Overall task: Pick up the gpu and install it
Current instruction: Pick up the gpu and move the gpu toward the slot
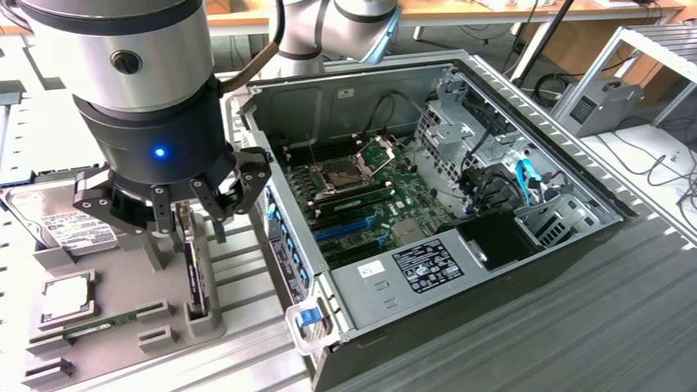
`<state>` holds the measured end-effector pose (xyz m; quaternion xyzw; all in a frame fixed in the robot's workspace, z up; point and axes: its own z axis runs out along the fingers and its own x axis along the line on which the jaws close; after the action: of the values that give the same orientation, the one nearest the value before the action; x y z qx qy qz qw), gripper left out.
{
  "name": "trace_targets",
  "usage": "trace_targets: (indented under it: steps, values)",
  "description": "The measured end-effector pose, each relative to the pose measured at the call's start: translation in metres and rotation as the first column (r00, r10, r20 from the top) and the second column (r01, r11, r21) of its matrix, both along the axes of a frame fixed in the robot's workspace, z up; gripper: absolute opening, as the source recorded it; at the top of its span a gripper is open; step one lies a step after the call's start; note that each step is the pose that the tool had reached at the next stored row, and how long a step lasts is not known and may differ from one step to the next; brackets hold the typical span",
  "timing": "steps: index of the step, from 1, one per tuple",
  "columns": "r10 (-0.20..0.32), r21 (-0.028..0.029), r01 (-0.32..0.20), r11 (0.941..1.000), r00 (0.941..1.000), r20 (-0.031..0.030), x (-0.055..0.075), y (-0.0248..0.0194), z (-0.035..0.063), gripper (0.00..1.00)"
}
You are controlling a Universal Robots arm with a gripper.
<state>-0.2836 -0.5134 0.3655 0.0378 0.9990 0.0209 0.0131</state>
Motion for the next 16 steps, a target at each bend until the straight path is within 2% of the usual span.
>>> trace_targets:
  steps: [16]
  values:
    - [0.000,0.0000,0.000,1.0000,1.0000,0.0000,0.0000,0.0000,-0.0054,0.42]
